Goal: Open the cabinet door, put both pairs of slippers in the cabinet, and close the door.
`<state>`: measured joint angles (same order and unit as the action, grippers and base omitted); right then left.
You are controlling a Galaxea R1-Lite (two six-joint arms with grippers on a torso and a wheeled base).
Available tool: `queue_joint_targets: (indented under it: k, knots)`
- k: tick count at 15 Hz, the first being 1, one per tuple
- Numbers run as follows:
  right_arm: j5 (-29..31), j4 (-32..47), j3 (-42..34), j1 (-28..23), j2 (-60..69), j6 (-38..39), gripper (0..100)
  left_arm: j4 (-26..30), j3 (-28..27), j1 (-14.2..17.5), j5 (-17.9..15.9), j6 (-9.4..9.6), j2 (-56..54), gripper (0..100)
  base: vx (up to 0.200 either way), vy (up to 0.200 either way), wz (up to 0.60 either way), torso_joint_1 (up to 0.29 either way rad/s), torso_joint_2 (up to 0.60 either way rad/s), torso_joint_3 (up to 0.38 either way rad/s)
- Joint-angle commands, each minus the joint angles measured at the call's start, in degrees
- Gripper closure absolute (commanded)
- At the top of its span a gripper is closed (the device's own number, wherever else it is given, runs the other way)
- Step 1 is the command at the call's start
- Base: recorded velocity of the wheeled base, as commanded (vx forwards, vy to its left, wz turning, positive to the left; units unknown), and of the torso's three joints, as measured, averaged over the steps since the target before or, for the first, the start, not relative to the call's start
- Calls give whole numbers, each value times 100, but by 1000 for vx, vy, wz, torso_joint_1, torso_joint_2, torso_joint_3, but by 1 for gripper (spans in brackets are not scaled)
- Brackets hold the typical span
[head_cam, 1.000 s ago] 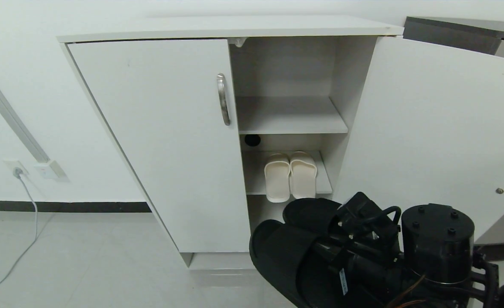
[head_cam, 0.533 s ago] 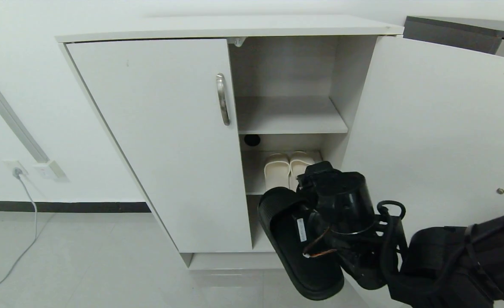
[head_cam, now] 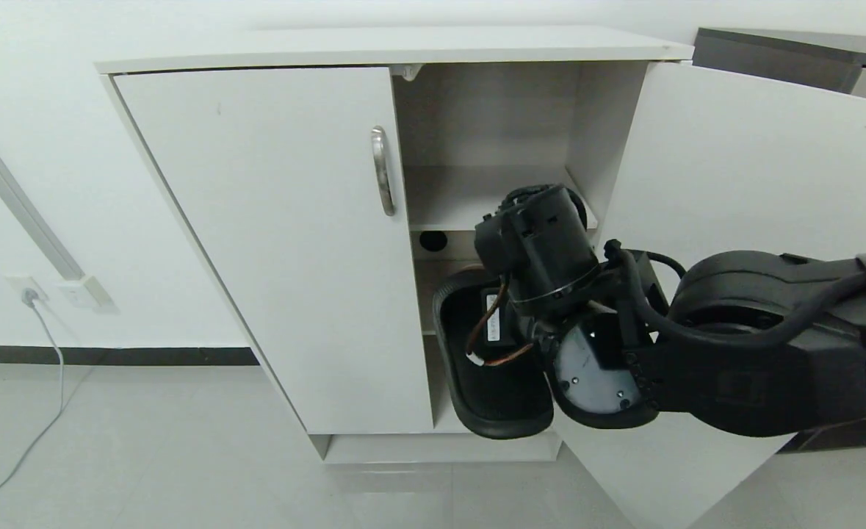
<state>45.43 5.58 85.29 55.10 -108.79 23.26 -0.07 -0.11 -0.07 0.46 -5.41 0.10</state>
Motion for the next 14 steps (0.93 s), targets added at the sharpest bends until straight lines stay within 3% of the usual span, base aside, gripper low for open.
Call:
queue_joint_targets:
  k: [1,7,14]
  knots:
    - [27,-242,164,-79,-11,-269,100,-1,2,-1,-2,-4,-1,100,0,0,0,0,0,0]
    - [27,-1622,85,-369,-292,-1095,100,-1,-7,-1,6,5,-1,100,0,0,0,0,0,0]
    - [27,-1762,261,-369,-257,-1394,100,-1,-7,-1,-2,14,-1,100,0,0,0,0,0,0]
